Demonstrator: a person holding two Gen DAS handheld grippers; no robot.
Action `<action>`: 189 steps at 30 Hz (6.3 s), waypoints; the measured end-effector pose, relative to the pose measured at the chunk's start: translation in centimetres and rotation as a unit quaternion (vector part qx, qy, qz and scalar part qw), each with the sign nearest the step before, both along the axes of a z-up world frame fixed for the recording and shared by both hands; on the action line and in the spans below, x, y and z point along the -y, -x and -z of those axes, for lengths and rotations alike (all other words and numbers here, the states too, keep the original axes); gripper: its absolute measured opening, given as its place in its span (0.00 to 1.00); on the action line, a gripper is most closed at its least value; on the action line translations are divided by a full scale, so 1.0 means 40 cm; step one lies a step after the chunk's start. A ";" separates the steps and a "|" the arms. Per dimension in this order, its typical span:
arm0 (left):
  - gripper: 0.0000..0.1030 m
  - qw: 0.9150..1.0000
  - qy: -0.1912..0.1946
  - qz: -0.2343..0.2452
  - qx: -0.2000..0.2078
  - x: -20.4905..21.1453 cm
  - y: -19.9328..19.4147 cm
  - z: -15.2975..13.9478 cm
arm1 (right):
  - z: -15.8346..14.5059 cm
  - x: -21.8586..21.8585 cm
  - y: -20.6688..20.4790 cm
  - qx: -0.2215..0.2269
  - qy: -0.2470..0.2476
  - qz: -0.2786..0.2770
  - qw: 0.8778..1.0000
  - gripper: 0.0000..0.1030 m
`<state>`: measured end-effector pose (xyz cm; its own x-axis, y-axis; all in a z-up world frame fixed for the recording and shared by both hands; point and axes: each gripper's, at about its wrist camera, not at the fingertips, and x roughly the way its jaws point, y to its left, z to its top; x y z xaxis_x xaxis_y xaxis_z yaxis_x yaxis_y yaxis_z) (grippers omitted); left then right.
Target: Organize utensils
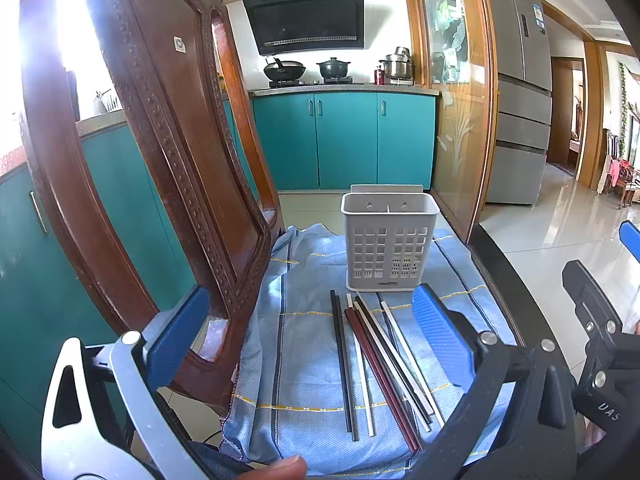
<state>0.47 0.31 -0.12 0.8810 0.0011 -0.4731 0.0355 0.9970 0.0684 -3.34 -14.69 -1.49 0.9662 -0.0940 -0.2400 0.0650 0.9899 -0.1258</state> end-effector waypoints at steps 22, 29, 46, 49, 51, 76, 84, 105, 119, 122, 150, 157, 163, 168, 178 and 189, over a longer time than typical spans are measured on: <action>0.97 1.000 0.000 -0.001 0.002 -0.005 -0.003 0.005 | -0.001 0.000 0.006 0.005 0.002 -0.001 1.000 0.98; 0.97 1.000 -0.001 0.000 0.002 -0.001 0.000 0.002 | -0.001 0.004 0.007 0.006 -0.001 0.000 1.000 0.98; 0.97 1.000 -0.004 -0.001 -0.001 0.006 -0.004 0.006 | 0.000 0.011 0.007 0.006 -0.003 0.000 1.000 0.98; 0.97 1.000 -0.006 0.000 -0.003 0.007 -0.006 0.009 | 0.001 0.012 0.006 0.005 -0.004 0.000 1.000 0.98; 0.97 1.000 -0.006 0.000 -0.004 0.008 -0.008 0.011 | 0.001 0.016 0.005 0.004 -0.005 0.000 1.000 0.98; 0.97 0.995 -0.010 0.025 -0.101 0.036 -0.105 0.148 | 0.198 0.079 -0.236 -0.207 -0.048 -0.027 0.977 0.84; 0.35 0.975 0.064 0.063 -0.201 0.001 -0.285 0.285 | 0.411 0.010 -0.475 -0.383 -0.112 -0.124 0.909 0.36; 0.24 0.938 0.008 0.108 -0.328 0.005 -0.574 0.426 | 0.456 -0.106 -0.630 -0.424 -0.038 -0.180 0.887 0.19; 0.12 0.940 0.042 0.112 -0.319 -0.009 -0.497 0.470 | 0.452 -0.021 -0.615 -0.413 -0.028 -0.164 0.895 0.09; 0.12 0.944 0.059 0.118 -0.302 -0.019 -0.454 0.418 | 0.431 -0.005 -0.603 -0.405 -0.033 -0.168 0.898 0.09; 0.16 0.945 -0.009 0.078 -0.318 -0.010 -0.513 0.471 | 0.466 -0.024 -0.597 -0.413 0.010 -0.136 0.901 0.12; 0.21 0.948 -0.022 0.073 -0.310 0.003 -0.529 0.471 | 0.466 -0.020 -0.592 -0.417 0.000 -0.136 0.899 0.13; 0.07 0.947 -0.016 0.079 -0.311 0.011 -0.533 0.469 | 0.466 -0.024 -0.589 -0.417 -0.021 -0.158 0.895 0.07; 0.07 0.961 -0.022 0.071 -0.268 0.017 -0.511 0.406 | 0.395 -0.028 -0.555 -0.370 -0.021 -0.191 0.909 0.06; 0.07 0.987 0.022 0.120 -0.107 0.014 -0.327 0.091 | 0.081 0.072 -0.391 -0.213 -0.055 -0.248 0.944 0.06; 0.07 0.982 0.109 0.152 0.041 -0.015 -0.341 -0.270 | -0.226 0.192 -0.470 -0.065 -0.199 -0.247 0.946 0.06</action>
<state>14.11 0.90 10.66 0.8604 -0.3602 -0.3604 0.3361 0.9328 -0.1299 15.44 -22.38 7.54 0.8288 0.4840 -0.2807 -0.4085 0.8663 0.2874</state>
